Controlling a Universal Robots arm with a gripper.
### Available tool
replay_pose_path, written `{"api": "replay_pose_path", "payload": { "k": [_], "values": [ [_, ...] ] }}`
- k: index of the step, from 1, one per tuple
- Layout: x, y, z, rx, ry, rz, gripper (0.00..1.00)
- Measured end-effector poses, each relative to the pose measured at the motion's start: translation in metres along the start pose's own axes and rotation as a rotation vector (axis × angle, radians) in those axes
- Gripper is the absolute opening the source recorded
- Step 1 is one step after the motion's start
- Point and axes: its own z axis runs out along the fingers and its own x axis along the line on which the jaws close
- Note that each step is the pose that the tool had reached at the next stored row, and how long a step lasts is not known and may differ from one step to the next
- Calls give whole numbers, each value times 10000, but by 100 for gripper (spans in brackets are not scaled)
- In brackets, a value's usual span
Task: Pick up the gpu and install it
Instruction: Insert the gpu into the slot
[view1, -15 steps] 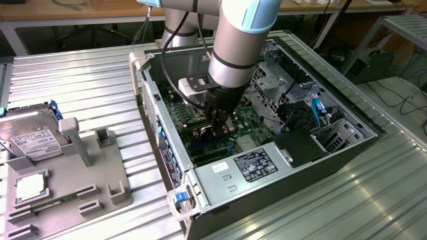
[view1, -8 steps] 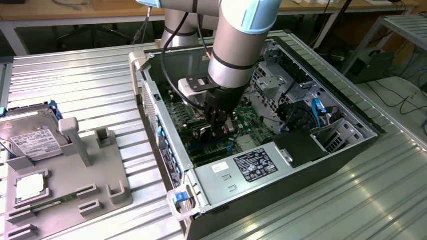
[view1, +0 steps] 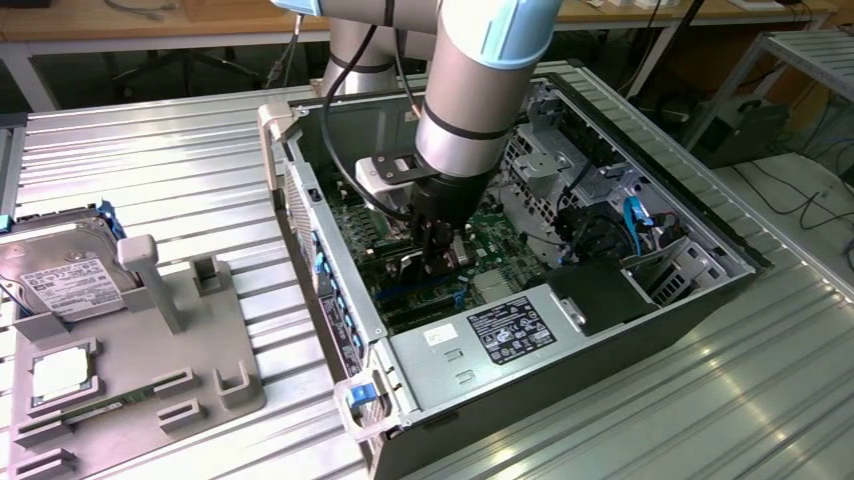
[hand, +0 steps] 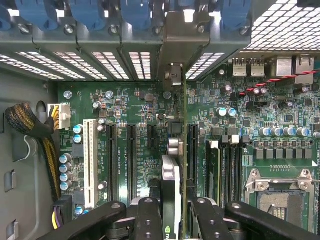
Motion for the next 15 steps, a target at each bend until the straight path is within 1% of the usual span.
{"api": "replay_pose_path", "payload": {
  "k": [5, 9, 13, 15],
  "values": [
    [0, 1, 1, -5, 0, 1, 28],
    [0, -6, 1, -68, -1, 3, 28],
    [0, -17, 1, -145, -2, 4, 28],
    [0, -17, 1, -156, -1, 5, 28]
  ]
}}
